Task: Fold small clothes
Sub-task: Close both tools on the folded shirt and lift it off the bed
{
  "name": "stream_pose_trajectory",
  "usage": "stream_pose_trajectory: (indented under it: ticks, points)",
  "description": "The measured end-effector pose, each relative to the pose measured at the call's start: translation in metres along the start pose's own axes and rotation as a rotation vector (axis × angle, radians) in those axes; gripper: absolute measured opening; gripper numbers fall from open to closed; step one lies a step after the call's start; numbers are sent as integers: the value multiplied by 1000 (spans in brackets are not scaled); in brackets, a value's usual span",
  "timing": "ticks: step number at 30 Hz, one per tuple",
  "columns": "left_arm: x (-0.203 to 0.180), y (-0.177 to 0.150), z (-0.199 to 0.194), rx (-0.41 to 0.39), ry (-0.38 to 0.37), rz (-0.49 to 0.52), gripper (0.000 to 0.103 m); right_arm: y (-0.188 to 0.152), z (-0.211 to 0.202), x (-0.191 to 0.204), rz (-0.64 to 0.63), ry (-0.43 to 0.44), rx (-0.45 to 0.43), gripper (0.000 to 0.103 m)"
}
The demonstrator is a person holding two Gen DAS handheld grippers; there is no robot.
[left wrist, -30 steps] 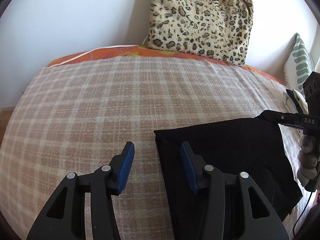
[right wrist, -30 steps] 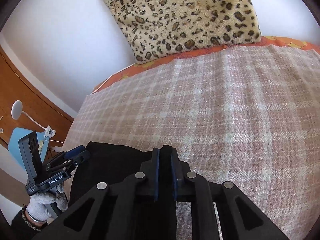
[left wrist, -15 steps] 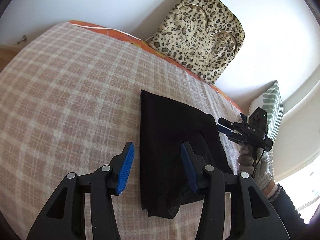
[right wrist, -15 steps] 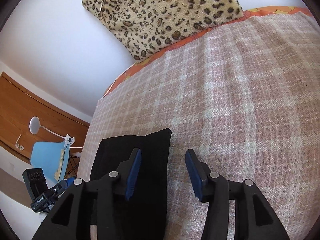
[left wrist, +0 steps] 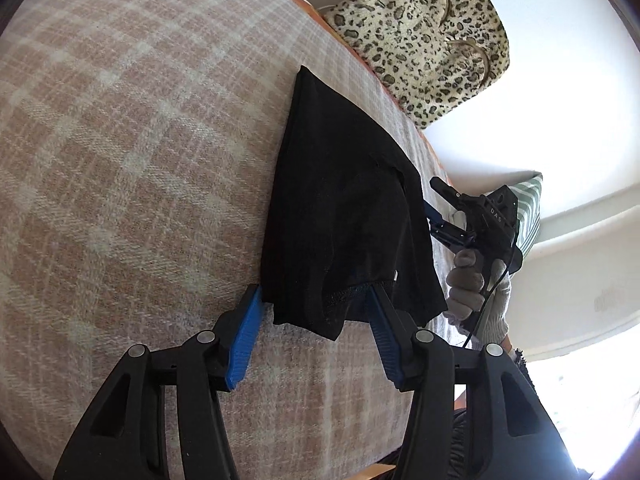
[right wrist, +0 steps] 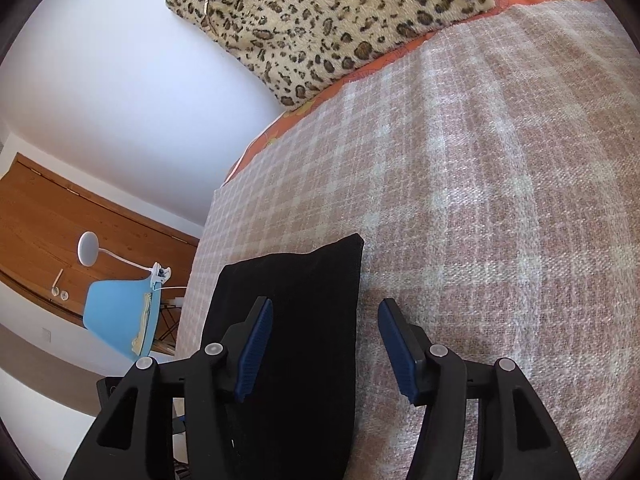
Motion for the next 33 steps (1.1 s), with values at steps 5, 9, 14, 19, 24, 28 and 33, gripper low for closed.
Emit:
stream_pose_trajectory:
  ticks: [5, 9, 14, 19, 24, 28, 33]
  points:
    - [3, 5, 0, -6, -35, -24, 54, 4, 9, 6, -23, 26, 14, 58]
    - [11, 1, -6, -20, -63, -51, 54, 4, 12, 7, -44, 27, 30, 56]
    - [2, 3, 3, -27, -59, -37, 55, 5, 12, 2, -32, 54, 26, 49]
    - [-15, 6, 17, -25, -25, 19, 55, 8, 22, 13, -52, 54, 29, 49]
    - [-25, 13, 24, -34, 14, 49, 50, 10, 33, 23, -73, 59, 19, 48]
    - [-28, 13, 34, -29, 43, 45, 27, 12, 37, 25, -58, 70, 13, 43]
    - [-32, 11, 37, -45, 111, 87, 15, 12, 40, 22, -24, 43, 11, 22]
Point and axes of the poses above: each gripper's, at about its wrist camera, not at the fingertips, and z roughly the way its jaws point, x to its left, y to its top, the point moved 5 cm from there along z, roughly the way its jaws point, and after that the axes turned 15 degrees about x, right-handed, at the moved point
